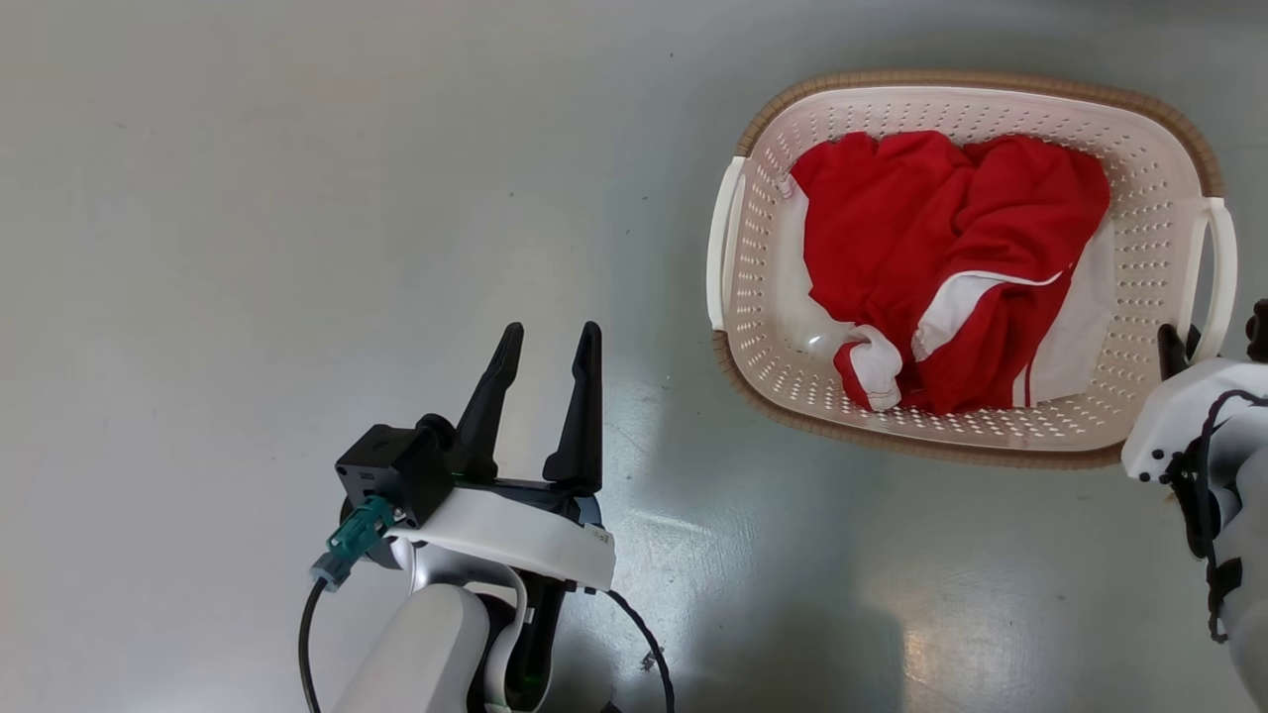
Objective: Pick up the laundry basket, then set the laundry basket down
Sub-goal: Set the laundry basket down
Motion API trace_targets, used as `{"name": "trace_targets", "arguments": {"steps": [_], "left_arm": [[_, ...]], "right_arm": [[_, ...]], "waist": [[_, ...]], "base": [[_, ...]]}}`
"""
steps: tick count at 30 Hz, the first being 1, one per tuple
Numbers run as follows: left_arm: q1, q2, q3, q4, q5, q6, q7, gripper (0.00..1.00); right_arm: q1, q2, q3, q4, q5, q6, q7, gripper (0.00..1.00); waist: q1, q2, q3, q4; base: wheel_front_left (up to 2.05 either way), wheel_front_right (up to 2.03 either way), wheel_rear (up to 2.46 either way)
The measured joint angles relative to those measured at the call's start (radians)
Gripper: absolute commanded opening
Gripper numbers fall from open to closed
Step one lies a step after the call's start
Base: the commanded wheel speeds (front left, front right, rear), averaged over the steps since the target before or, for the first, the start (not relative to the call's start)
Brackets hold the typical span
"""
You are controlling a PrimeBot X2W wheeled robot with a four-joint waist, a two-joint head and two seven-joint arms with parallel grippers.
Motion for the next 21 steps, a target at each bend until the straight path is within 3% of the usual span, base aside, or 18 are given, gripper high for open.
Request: {"name": "trace_targets", "arguments": {"steps": [21], "left_arm": [[0.0, 0.0, 0.009, 0.0, 0.028, 0.0, 0.0, 1.0]], "right_arm": [[-0.02, 0.021, 0.009, 0.01, 0.078, 0.0, 0.0, 0.0]], "waist": [[0.0, 0.0, 0.015, -0.015]], "base": [[0.0, 0.0, 0.0]]}}
